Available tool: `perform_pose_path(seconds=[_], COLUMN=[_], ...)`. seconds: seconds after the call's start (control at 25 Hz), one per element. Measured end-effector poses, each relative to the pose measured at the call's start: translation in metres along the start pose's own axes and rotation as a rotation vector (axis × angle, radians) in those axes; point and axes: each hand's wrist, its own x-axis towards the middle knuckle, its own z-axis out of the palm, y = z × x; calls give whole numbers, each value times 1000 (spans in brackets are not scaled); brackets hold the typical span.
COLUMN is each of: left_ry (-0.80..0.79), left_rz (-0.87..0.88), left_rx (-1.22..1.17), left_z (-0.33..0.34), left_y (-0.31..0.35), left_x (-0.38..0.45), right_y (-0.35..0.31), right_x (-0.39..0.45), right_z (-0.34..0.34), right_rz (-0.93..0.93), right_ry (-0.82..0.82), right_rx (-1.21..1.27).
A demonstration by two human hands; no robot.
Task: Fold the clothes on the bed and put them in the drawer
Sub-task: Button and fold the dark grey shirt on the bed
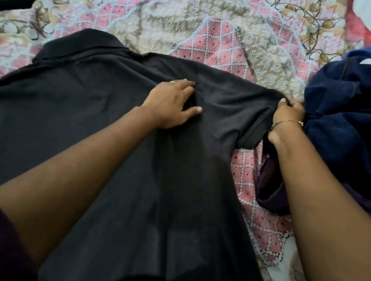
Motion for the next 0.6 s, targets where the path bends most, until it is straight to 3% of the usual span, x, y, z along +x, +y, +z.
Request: perform_pose_path(seconds=[0.08, 0.16, 0.2, 0.24, 0.32, 0.4, 0.48, 0.52, 0.6], left_ry=[-122, -45, 126, 213, 357, 406, 337, 280, 274], left_rz=[-111, -184, -259, -352, -562, -862, -928, -887, -972], left_rx=[-192, -828, -1177, -1439, -1727, -2023, -2045, -1925, -1618], left_z=[2, -4, -8, -8, 8, -2, -6, -16, -17], left_y=[5, 5, 0, -4, -17, -18, -17, -9, 2], left_x=[3, -9, -24, -29, -48, -81, -106, -116, -120], right_y=[-33, -64, -75, -80, -72, -43, -5, 15, 47], right_x=[-25, -82, -119, -158, -230, -277, -293, -296, -296], right_z=[-5, 2, 9, 18, 34, 39, 33, 27, 12], right_rz=[-110, -356, -482, -603, -815, -965, -1094, -1140, -1176], right_ry=[62, 108, 83, 23, -192, -366, -425, -458, -508], right_rx=[-4, -96, -82, -51, -39, -102, -174, -235, -368])
